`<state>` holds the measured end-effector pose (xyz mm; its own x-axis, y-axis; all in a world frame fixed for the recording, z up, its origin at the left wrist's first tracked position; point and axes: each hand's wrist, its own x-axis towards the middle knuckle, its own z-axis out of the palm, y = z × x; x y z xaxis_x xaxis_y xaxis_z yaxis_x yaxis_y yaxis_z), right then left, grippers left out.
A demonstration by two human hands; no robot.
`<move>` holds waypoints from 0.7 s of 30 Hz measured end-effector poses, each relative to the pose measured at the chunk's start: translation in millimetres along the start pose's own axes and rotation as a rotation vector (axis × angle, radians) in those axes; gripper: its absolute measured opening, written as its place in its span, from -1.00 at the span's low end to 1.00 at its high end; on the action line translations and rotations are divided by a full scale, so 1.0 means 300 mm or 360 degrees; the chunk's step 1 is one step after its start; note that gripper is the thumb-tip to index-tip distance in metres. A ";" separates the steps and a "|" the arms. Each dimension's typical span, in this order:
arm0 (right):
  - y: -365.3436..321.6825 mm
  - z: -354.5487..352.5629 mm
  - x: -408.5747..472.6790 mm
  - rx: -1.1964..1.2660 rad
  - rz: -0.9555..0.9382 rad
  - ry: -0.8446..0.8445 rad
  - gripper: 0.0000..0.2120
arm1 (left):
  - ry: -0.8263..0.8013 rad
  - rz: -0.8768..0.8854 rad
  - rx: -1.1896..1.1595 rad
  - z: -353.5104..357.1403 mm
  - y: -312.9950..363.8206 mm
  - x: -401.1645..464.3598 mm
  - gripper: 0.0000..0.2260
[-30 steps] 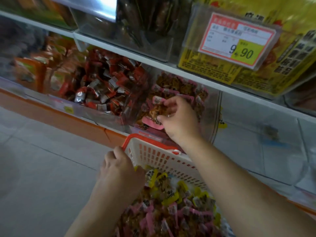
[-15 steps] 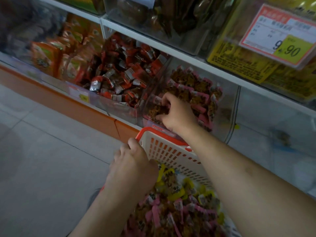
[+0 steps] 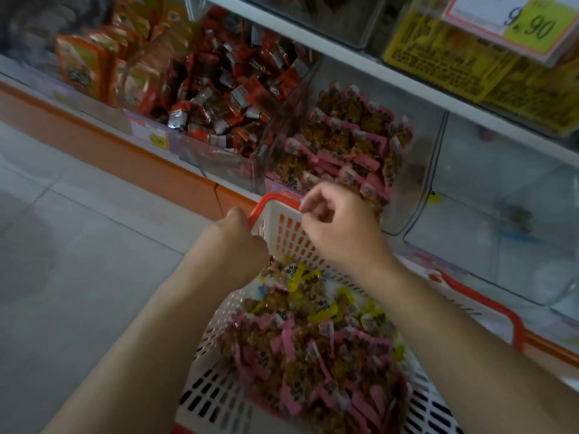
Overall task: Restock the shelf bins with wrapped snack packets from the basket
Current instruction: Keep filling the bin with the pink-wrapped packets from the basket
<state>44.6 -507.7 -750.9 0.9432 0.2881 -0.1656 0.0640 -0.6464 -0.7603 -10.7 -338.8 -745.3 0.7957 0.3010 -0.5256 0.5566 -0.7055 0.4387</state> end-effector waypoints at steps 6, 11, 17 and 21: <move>0.217 0.129 -0.260 -0.0637 0.0450 -0.0973 -0.67 | -0.0109 0.0002 0.0046 -0.006 -0.045 -0.037 -0.84; 0.348 0.182 -0.390 -0.0812 0.0559 -0.1013 -0.61 | -0.0092 0.0017 0.0075 0.018 -0.059 -0.061 -0.82; 0.290 0.139 -0.399 -0.0471 0.0559 -0.0688 -0.84 | -0.0121 -0.0065 0.0007 0.018 -0.062 -0.080 -0.78; 0.235 0.015 -0.376 -0.0081 0.0647 -0.0281 -0.86 | 0.0354 0.0074 -0.0084 0.008 -0.047 -0.103 -0.62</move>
<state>-58.7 -582.5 -788.8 0.8251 0.1166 -0.5528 -0.2805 -0.7648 -0.5800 -43.8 -339.6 -737.0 0.8505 0.4071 -0.3331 0.5253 -0.6890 0.4992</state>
